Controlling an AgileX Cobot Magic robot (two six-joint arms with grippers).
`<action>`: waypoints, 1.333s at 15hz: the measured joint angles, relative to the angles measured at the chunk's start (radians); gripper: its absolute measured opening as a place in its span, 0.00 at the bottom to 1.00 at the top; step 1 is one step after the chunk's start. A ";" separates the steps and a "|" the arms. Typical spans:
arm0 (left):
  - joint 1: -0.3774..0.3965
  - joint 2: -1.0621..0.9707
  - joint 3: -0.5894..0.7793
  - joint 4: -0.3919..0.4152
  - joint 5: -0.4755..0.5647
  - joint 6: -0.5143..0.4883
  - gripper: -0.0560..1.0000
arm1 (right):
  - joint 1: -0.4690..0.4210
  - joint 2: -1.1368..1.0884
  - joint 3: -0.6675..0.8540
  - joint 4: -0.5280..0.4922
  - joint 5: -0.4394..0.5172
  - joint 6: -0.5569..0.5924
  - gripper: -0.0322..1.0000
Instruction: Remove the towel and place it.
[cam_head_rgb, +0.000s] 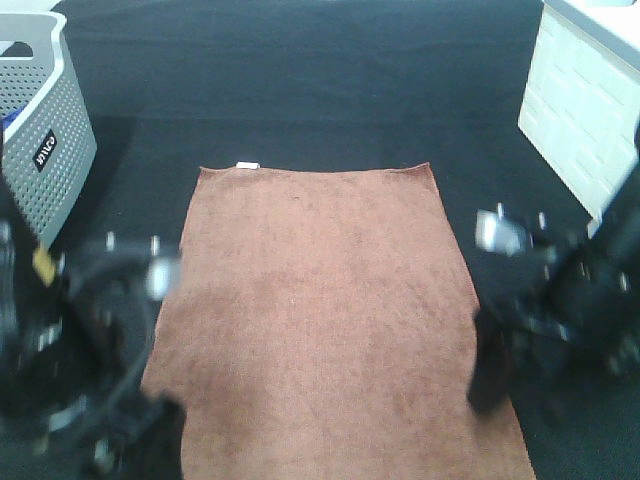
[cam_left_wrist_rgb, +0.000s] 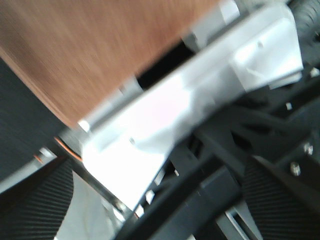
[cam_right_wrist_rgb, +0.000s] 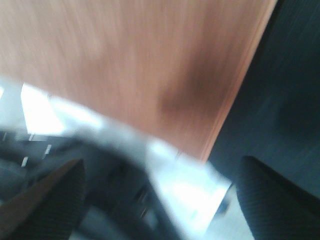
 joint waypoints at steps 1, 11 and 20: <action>0.032 0.001 -0.054 0.038 0.026 -0.013 0.87 | -0.003 0.000 -0.070 -0.027 0.004 0.016 0.79; 0.250 0.191 -0.428 0.313 0.034 -0.100 0.86 | -0.058 0.053 -0.510 -0.102 -0.035 0.126 0.79; 0.429 0.830 -1.251 0.250 0.114 0.000 0.86 | -0.177 0.489 -0.889 -0.018 -0.040 0.045 0.78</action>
